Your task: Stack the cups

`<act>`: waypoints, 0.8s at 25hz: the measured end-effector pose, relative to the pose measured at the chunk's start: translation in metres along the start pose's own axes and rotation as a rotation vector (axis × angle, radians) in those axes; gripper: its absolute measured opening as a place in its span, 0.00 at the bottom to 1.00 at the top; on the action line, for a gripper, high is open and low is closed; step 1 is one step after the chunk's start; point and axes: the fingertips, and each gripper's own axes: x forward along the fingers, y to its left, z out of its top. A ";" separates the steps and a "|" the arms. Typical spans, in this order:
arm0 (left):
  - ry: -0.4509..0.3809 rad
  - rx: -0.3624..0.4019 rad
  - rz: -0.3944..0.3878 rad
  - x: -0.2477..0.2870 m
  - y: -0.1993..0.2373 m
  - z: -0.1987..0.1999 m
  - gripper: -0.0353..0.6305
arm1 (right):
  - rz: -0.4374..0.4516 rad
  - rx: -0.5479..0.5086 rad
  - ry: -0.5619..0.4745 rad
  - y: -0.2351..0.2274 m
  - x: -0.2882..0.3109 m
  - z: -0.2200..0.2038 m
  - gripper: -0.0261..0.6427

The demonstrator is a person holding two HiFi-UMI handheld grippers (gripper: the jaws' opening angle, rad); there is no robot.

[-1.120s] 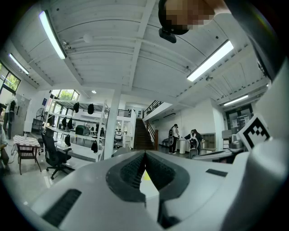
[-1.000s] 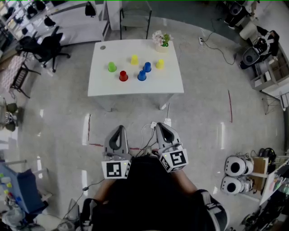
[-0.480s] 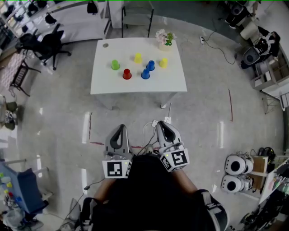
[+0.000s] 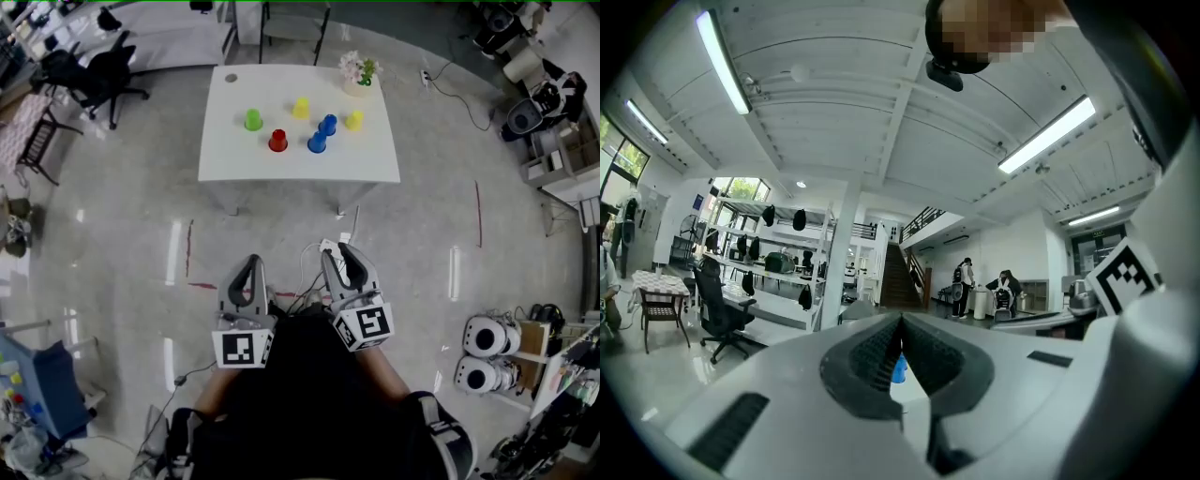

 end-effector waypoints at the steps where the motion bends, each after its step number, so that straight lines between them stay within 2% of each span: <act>1: 0.000 0.000 -0.001 -0.003 0.005 -0.001 0.09 | -0.004 -0.002 0.005 0.004 0.003 -0.002 0.26; 12: 0.016 -0.014 0.042 -0.021 0.060 -0.010 0.09 | -0.013 -0.012 0.045 0.035 0.033 -0.016 0.29; 20: 0.014 -0.012 0.087 0.004 0.090 -0.013 0.09 | 0.016 -0.018 0.060 0.028 0.084 -0.021 0.29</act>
